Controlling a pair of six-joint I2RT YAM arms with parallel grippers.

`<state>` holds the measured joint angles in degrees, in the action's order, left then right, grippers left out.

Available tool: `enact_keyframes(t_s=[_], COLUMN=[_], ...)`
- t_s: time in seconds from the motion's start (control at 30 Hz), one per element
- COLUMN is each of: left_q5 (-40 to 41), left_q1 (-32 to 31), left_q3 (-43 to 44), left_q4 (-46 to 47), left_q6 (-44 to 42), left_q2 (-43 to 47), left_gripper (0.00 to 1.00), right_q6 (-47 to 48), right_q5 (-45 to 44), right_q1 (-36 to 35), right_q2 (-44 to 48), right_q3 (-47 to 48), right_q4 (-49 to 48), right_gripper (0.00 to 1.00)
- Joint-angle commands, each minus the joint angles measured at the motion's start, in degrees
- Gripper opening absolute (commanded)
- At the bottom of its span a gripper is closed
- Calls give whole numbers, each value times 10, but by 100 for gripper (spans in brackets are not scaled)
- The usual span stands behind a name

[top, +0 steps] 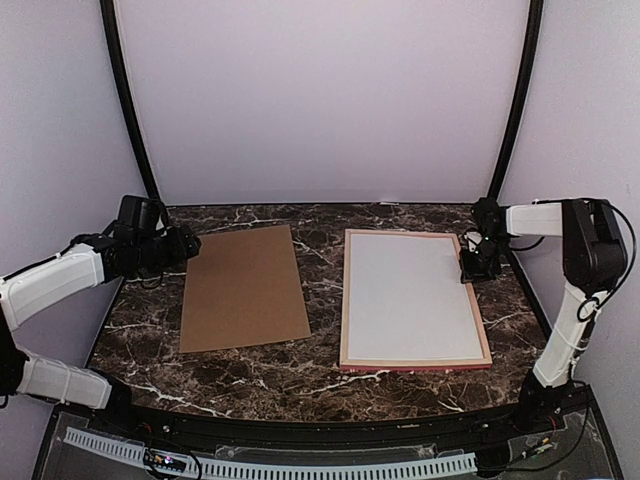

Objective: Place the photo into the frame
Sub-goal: Place the photo on the glass panel, then pick up the backboard from the center of the board.

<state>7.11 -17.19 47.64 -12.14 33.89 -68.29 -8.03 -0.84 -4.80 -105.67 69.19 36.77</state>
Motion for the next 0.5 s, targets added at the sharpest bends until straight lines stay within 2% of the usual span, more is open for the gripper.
enact_keyframes(t_s=[0.0, 0.33, 0.4, 0.47], left_q5=[-47, -112, -120, -123], left_q1=[40, 135, 154, 164], left_q3=[-12, -58, -70, -77], left_q4=[-14, 0, 7, 14], left_q6=[-10, -23, -24, -29], left_q2=[20, 3, -7, -17], left_gripper=[80, 80, 80, 80], right_q6=[0, 4, -3, -11], right_q5=[18, 58, 32, -8], right_q1=[4, -4, -7, -10], right_q2=[-11, -20, -19, -9], right_q3=[1, 9, 14, 19], right_q4=[-14, -23, -19, -15], right_gripper=[25, 20, 24, 33])
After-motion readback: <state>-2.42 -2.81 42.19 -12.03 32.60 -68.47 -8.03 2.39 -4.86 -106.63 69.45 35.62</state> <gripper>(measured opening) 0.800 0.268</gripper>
